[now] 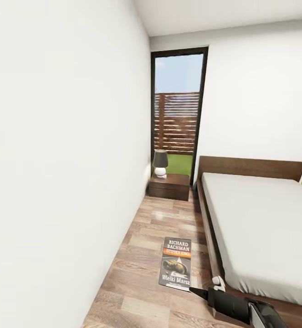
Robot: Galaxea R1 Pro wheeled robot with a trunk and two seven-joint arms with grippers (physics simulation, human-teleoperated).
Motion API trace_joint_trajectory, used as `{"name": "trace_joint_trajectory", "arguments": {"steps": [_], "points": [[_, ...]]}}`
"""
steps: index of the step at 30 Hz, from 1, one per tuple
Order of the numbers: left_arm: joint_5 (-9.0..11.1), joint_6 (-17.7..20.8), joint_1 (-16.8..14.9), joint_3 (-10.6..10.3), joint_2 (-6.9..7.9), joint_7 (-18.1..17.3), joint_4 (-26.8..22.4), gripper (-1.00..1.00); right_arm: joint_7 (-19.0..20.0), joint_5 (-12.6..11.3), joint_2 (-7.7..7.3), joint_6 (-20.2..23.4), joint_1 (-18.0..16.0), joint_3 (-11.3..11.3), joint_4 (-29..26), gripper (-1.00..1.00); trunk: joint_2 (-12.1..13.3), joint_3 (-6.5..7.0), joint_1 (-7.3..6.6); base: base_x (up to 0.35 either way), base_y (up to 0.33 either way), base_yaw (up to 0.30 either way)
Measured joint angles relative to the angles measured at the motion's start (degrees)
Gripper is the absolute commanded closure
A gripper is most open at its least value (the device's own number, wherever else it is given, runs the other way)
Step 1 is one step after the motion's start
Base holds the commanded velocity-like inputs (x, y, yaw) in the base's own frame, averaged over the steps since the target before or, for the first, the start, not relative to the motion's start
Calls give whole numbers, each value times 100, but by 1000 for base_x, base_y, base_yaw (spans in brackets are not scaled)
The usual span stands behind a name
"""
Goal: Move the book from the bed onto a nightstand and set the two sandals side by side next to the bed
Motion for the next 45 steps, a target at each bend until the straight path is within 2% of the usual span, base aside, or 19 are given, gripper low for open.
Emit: {"name": "trace_joint_trajectory", "arguments": {"steps": [27,45], "points": [[-2,0,1,1,-1,3,-2,-100,-5,10,-3,-2,0,-1,3,100,-1,-4,-2,247,126,-31],[-2,-5,0,-62,-8,19,-3,-100,-5,10,-4,0,1,-8,2,100,0,-98,-3,316,36,-5]]}}
